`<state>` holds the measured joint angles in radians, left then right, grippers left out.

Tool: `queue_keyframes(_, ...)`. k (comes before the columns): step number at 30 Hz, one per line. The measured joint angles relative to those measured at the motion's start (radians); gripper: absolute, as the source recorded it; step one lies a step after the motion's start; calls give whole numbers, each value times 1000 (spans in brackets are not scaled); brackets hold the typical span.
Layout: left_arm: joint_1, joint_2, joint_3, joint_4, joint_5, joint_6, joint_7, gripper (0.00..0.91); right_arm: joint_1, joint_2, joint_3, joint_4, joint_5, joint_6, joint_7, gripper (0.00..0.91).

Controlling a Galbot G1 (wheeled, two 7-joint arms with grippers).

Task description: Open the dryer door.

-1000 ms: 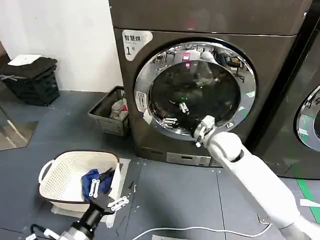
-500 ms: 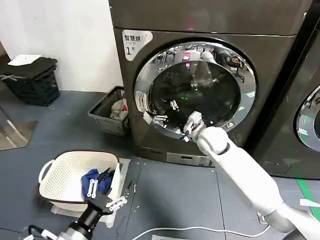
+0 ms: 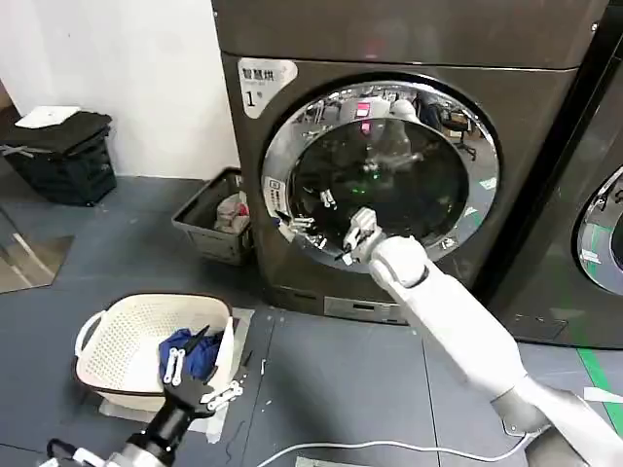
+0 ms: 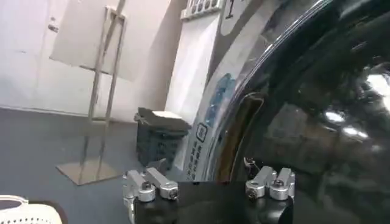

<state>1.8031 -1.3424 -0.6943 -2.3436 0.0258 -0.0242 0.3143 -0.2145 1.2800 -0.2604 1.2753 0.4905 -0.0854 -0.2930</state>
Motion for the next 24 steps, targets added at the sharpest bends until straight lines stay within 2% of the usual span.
queue_keyframes(19, 7, 0, -16, -5, -7, -1, 0, 907, 57, 34, -32, -90, 8, 10, -102, 907)
queue_keyframes(24, 7, 0, -19, -5, -9, -1, 0, 907, 58, 22, -43, -78, 49, 6, -155, 907)
